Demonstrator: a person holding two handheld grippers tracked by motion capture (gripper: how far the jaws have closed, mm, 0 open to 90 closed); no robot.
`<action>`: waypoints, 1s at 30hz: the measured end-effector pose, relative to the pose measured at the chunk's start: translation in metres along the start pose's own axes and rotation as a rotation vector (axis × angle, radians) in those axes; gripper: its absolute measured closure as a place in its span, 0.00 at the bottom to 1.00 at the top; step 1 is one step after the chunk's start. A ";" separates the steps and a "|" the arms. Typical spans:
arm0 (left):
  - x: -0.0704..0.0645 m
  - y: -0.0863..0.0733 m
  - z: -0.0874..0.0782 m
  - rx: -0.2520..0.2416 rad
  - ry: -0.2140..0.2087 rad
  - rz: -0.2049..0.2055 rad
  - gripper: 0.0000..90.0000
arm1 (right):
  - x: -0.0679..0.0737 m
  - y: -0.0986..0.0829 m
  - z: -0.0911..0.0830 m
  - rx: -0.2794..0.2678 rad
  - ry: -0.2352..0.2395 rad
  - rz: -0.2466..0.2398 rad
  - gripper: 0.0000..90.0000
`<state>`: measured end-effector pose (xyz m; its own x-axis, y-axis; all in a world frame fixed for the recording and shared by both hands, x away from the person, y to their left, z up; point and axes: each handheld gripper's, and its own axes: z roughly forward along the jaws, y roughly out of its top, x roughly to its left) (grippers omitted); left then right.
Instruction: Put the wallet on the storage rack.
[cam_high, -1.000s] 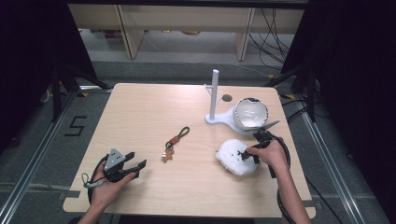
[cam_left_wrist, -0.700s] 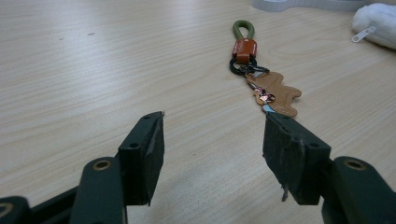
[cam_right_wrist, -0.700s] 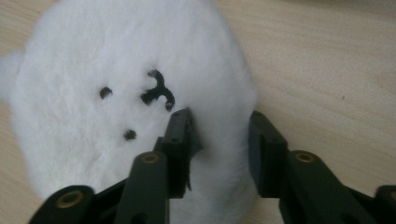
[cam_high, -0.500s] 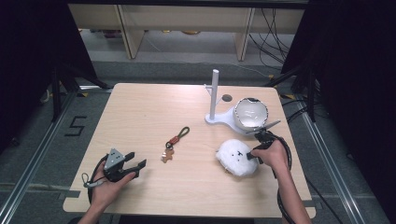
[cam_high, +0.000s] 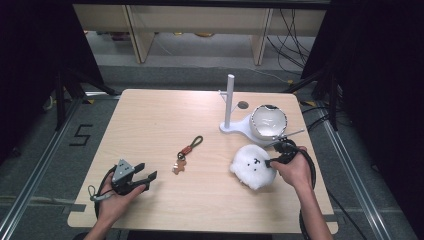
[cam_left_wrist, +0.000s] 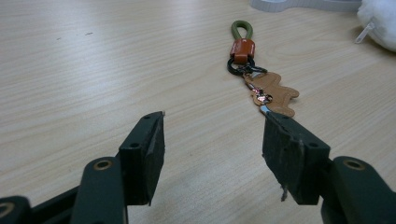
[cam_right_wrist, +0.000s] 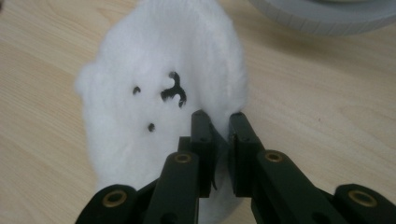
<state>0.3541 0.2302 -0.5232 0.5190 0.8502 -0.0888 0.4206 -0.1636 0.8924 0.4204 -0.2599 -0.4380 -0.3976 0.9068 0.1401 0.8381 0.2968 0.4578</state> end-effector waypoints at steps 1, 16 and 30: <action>0.000 0.000 0.000 0.000 0.000 -0.001 0.43 | 0.002 0.000 -0.004 -0.006 0.000 -0.001 0.93; -0.001 0.000 0.000 0.002 0.006 -0.003 0.43 | 0.006 0.005 -0.032 -0.175 0.009 -0.087 0.93; -0.001 0.000 0.000 -0.003 0.003 -0.006 0.43 | 0.010 0.009 -0.056 -0.267 -0.083 -0.119 0.93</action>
<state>0.3539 0.2296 -0.5232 0.5142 0.8526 -0.0931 0.4218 -0.1568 0.8930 0.4031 -0.2649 -0.3831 -0.4464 0.8948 0.0043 0.6549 0.3234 0.6830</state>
